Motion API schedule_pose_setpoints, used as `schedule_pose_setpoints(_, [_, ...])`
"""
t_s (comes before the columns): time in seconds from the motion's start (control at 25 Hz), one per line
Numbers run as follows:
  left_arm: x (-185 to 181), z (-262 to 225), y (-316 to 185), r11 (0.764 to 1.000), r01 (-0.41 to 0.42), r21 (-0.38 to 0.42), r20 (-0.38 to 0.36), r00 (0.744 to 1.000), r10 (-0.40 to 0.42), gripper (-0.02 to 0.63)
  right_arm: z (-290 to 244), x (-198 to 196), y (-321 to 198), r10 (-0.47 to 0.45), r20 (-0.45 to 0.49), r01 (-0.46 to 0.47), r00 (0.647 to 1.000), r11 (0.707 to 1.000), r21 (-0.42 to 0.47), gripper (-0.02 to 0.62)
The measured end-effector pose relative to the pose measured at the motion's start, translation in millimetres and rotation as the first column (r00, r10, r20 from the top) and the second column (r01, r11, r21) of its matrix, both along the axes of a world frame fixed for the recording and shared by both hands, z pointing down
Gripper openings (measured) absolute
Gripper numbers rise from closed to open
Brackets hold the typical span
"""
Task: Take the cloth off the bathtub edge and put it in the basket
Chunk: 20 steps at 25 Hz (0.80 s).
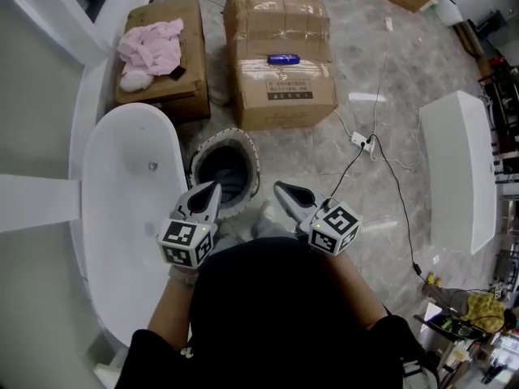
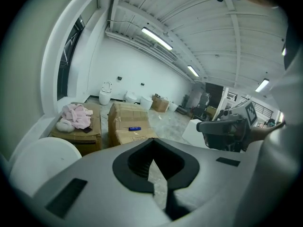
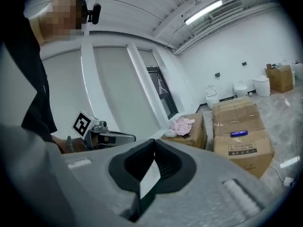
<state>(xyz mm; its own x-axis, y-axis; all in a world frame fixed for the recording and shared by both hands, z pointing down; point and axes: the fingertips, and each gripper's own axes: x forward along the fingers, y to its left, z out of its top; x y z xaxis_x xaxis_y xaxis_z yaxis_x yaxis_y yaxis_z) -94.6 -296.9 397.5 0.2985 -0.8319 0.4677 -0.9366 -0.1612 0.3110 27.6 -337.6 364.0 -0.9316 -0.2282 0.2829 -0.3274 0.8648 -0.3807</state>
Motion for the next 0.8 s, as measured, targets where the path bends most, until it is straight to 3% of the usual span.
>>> schedule_pose_setpoints(0.8, [0,-32,12,0.998,0.013,0.063,0.052,0.999,-0.016,0.014,-24,-10,10,-0.068,0.026,0.066,0.997,0.994,0.088,-0.004])
